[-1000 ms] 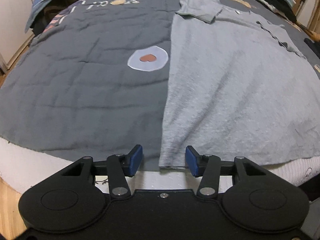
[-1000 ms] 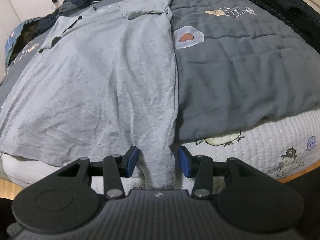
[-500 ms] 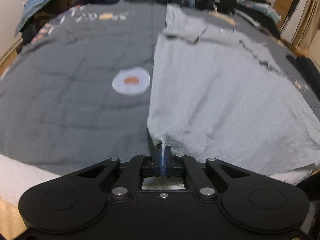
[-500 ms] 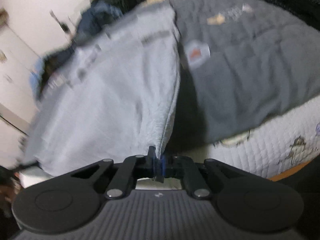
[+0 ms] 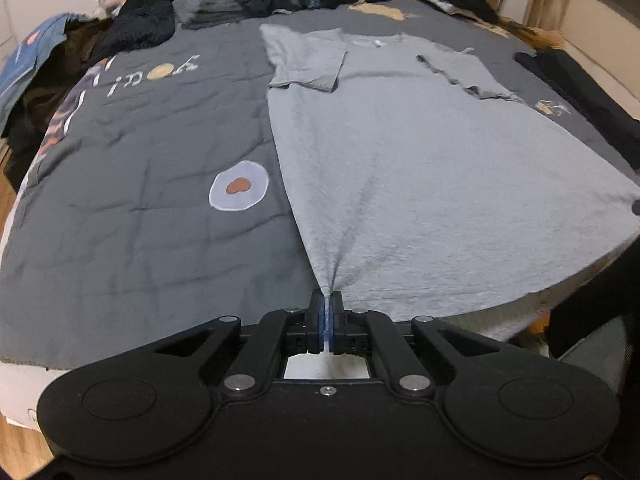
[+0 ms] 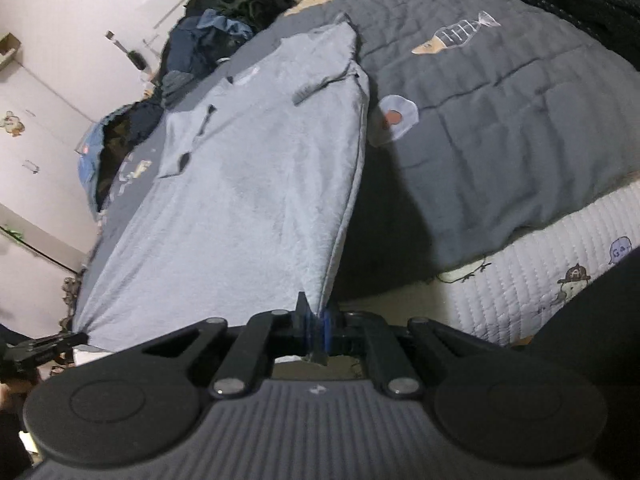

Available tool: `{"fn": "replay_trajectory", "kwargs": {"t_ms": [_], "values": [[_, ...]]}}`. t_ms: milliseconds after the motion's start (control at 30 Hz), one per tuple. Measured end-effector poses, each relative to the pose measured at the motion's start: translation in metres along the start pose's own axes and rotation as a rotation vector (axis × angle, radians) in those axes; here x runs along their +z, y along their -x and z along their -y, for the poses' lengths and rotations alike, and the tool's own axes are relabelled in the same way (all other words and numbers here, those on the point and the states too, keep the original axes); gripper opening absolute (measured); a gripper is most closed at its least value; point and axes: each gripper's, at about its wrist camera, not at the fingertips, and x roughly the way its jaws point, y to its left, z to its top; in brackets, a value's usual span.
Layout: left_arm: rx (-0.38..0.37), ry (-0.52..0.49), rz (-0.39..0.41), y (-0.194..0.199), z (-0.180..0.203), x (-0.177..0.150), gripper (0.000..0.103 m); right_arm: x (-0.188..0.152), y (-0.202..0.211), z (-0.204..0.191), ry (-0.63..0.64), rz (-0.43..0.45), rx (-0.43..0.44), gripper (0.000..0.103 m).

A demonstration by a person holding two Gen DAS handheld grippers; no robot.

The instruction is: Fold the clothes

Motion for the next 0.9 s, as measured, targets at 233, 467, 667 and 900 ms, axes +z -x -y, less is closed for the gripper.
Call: {"fn": "replay_trajectory", "kwargs": {"t_ms": [233, 467, 667, 900], "values": [[-0.016, -0.01, -0.012, 0.011, -0.007, 0.001, 0.002, 0.009, 0.014, -0.001, 0.013, -0.012, -0.004, 0.004], [-0.038, 0.035, -0.006, -0.003, -0.018, 0.03, 0.002, 0.056, -0.006, -0.003, -0.015, 0.014, 0.028, 0.004], [-0.034, 0.021, 0.033, -0.027, -0.021, 0.089, 0.002, 0.099, -0.022, -0.01, -0.022, 0.051, 0.061, 0.004], [-0.023, 0.01, 0.101, -0.074, -0.032, 0.203, 0.002, 0.206, -0.073, -0.01, -0.025, 0.096, 0.047, 0.004]]}}
